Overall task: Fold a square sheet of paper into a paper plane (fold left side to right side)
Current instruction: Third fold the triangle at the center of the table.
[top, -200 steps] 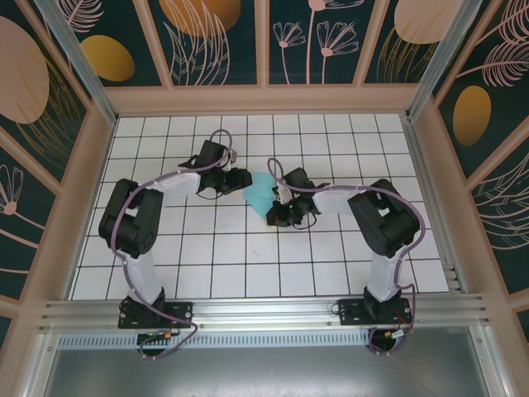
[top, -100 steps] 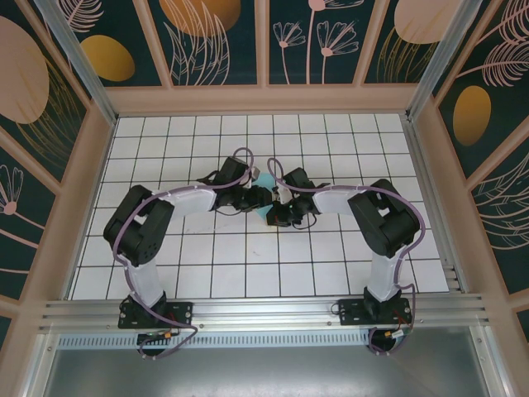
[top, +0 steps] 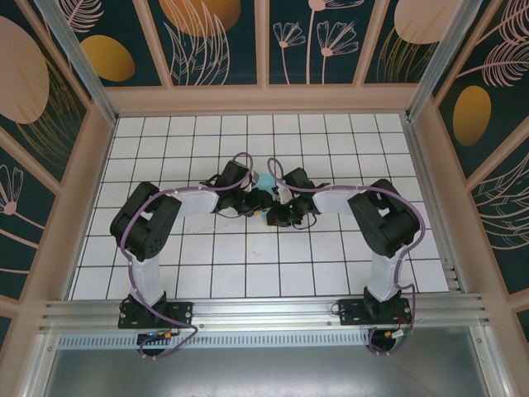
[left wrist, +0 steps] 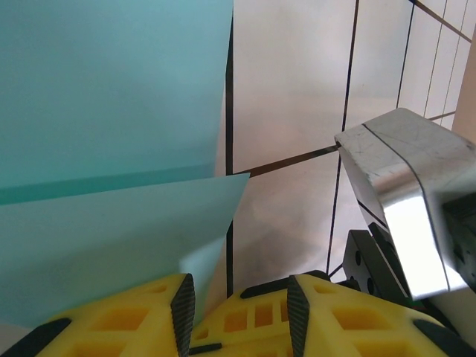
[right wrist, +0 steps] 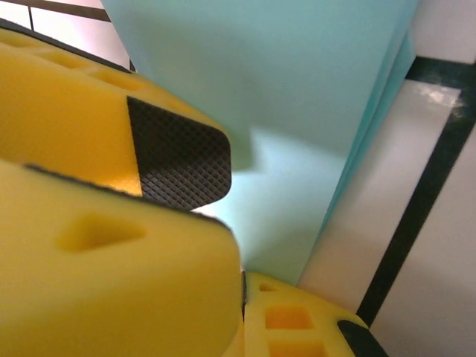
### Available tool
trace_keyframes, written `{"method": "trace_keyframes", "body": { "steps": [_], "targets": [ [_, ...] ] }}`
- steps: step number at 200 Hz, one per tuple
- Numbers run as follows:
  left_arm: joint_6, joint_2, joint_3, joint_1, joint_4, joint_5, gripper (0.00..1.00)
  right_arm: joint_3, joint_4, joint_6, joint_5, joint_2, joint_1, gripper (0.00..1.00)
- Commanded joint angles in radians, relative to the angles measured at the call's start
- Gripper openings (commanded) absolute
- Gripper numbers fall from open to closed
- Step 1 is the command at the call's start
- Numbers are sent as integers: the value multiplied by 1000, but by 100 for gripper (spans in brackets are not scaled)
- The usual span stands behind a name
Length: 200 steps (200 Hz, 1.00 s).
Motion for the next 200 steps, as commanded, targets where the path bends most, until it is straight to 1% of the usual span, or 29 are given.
{"method": "trace_keyframes", "body": {
  "steps": [1,27,41,63,95,151,170,200],
  "targets": [
    [-8,31,-24,-19,-15,27,41,-31,-120,-7,118,50,-3,6],
    [23,42,-20,-18,-70,-54,43,-34,-125,-6,126,48,-3,6],
    [27,42,-29,-9,-75,-79,43,-34,-128,-7,127,50,-2,6],
    [23,28,-55,12,-56,-83,40,-37,-129,-7,129,48,-3,6],
    [51,45,-41,36,-72,-90,39,-34,-133,-8,130,53,-1,6],
    [138,57,53,119,-161,-144,41,-36,-145,-11,141,57,2,6],
    [165,83,106,151,-185,-142,42,-35,-140,-13,132,57,4,6],
    [199,114,199,177,-234,-146,45,-35,-119,-17,116,46,8,6]
  ]
}}
